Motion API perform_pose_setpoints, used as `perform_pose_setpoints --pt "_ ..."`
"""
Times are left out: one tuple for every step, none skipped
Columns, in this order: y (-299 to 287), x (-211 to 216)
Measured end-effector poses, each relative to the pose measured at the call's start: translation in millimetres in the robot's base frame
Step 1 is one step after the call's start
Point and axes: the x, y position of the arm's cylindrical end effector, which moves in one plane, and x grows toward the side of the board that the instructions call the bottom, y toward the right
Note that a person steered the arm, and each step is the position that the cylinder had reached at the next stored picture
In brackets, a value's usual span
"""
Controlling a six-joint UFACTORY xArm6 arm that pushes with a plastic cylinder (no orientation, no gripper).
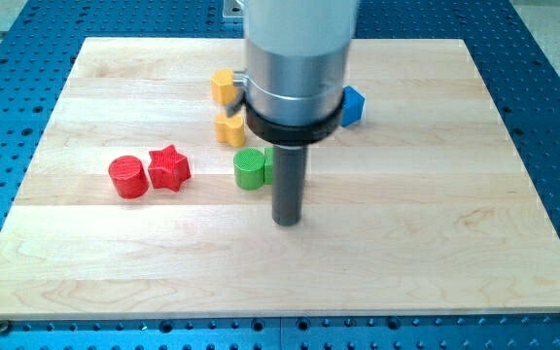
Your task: Point your arm right to the cube
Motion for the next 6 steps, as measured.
perform_pose_setpoints --pt "-32.6 -6.9" --pt "-16.2 -23.9" --pt "29.9 -59.8" --pt "61.0 -69.9" --pt "54.4 -71.3" --pt "54.3 -60.8"
